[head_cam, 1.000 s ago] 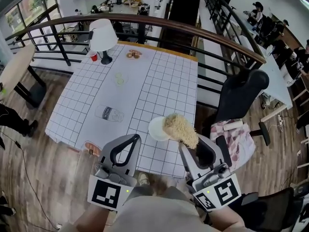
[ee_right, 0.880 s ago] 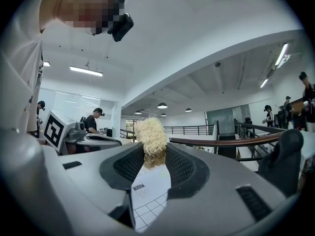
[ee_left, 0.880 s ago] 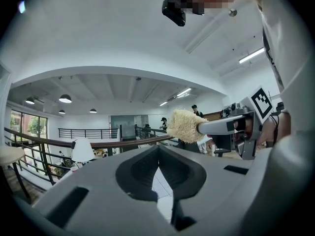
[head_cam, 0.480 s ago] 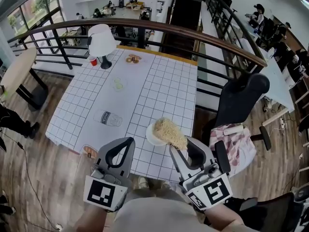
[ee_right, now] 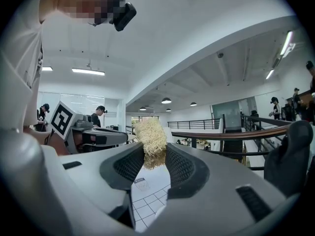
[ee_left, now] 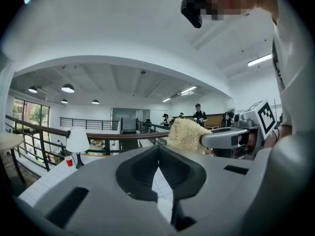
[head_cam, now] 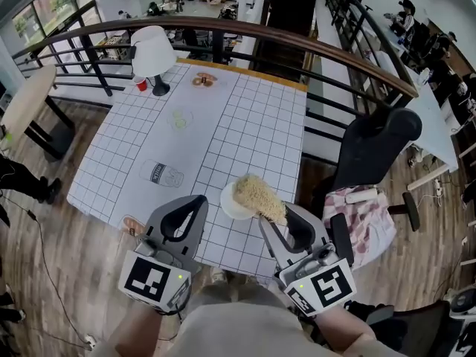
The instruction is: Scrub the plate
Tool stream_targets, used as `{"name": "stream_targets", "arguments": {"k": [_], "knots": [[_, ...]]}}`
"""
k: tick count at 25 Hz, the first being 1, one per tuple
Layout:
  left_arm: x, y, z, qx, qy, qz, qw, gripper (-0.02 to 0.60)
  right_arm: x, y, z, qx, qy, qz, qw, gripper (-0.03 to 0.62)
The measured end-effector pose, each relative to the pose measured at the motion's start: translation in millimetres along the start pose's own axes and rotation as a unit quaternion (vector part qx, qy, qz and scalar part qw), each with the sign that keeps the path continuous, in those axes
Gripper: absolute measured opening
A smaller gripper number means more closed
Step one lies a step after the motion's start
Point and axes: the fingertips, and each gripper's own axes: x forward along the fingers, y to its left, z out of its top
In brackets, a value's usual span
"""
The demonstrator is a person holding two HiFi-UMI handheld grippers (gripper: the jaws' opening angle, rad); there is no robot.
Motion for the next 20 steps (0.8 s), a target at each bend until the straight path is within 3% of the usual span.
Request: {"name": "stream_targets", "arguments": {"k": [5,13,20], "knots": [[20.6,2.4,-31.0,-0.025,0.034,-0.002,0.9991,0.015,19.5,-18.3,-20.8,0.008,0.019,0.001,1.000,0.135],[60.7,11.1,-97.7,-0.054,0.074,-0.022,0.9956,0.015,64.4,-39.6,-80.7,-0.021,0.070,0.010,0.997,0.135],[86.4,16.3,-171.8,-0.100,0.124,-0.035,0.9866,0.015,88.7,-55.5,-143.8,-0.024,0.118,0.005,0.993,0.135]]}}
